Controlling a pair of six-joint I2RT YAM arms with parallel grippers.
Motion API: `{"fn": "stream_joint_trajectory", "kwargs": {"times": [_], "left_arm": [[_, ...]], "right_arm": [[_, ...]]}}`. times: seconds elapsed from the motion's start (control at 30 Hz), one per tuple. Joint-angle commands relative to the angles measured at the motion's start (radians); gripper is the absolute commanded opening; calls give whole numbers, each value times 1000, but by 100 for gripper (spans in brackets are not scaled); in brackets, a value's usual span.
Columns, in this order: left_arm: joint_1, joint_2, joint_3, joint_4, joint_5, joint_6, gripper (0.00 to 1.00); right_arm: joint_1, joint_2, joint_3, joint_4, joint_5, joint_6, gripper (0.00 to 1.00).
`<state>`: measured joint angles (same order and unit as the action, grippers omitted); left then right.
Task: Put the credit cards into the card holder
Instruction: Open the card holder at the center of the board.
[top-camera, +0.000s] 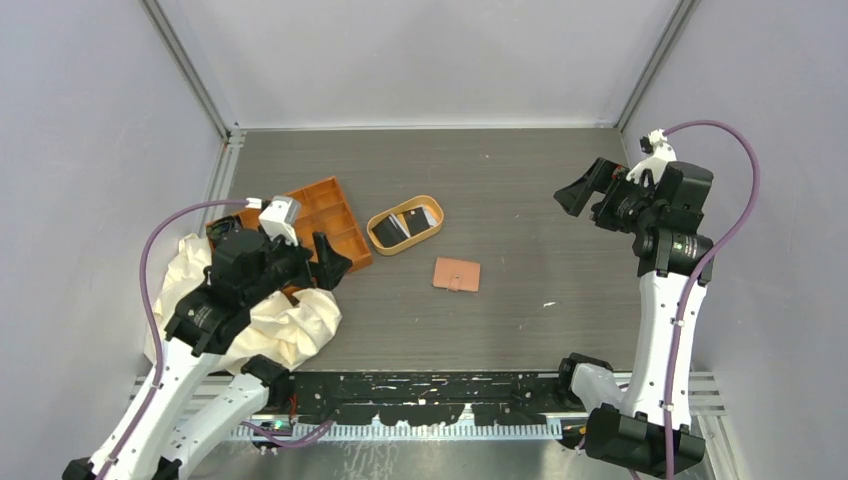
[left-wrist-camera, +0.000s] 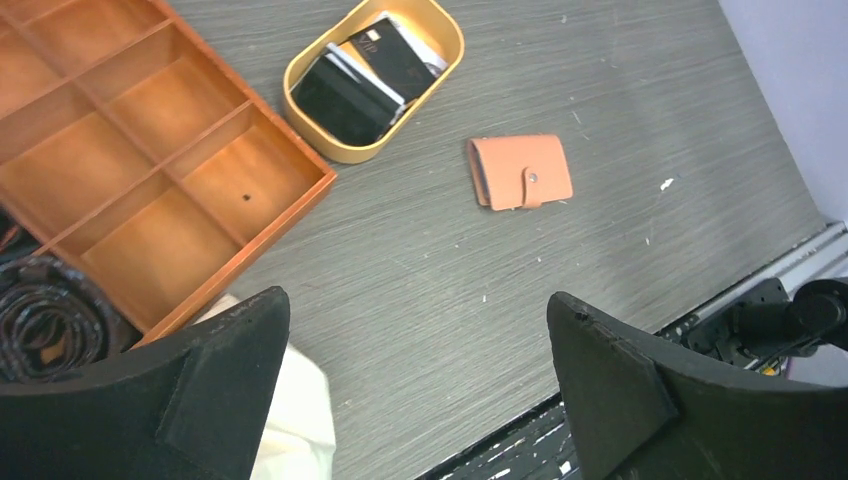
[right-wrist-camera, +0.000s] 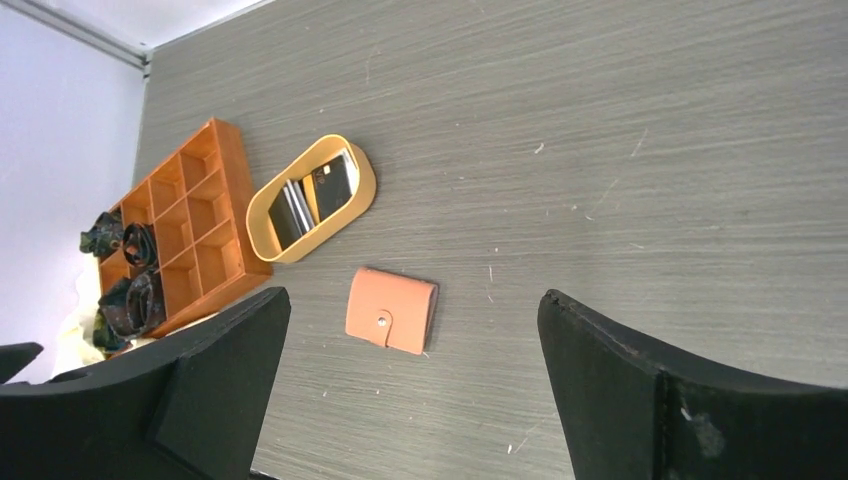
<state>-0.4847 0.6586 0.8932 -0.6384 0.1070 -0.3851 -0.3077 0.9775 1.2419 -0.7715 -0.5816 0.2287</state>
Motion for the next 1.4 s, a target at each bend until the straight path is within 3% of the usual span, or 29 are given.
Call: {"fn": "stream_joint_trajectory", "kwargs": {"times": [0.0, 0.23, 0.47, 0.6, 0.77, 0.93, 1.07, 1.2, 1.37], "left_arm": [[67, -43, 37, -62, 38, -2, 99], [164, -103, 26, -112, 127, -26, 99], [219, -162, -47, -65, 265, -97, 98], [233, -164, -153, 11, 316, -192, 93], [189, -142, -271, 74, 237, -244, 89], [162, -37, -284, 122, 121, -217, 90], [243, 108, -210, 166, 236, -234, 90], [293, 216, -129, 217, 230, -289, 86], [301, 351, -19, 142, -111, -382, 66]], "right_arm": [[25, -10, 65, -16, 124, 48, 99], [61, -22, 39, 24, 174, 88, 99], [81, -4, -12, 47, -82, -79, 99], [88, 20, -64, 66, -207, -139, 99], [88, 86, -161, 211, -314, -181, 100], [81, 197, -211, 298, -448, -201, 100], [79, 255, -247, 324, -464, -257, 99], [80, 256, -274, 310, -414, -283, 99], [116, 213, -264, 304, -318, -297, 99]]}}
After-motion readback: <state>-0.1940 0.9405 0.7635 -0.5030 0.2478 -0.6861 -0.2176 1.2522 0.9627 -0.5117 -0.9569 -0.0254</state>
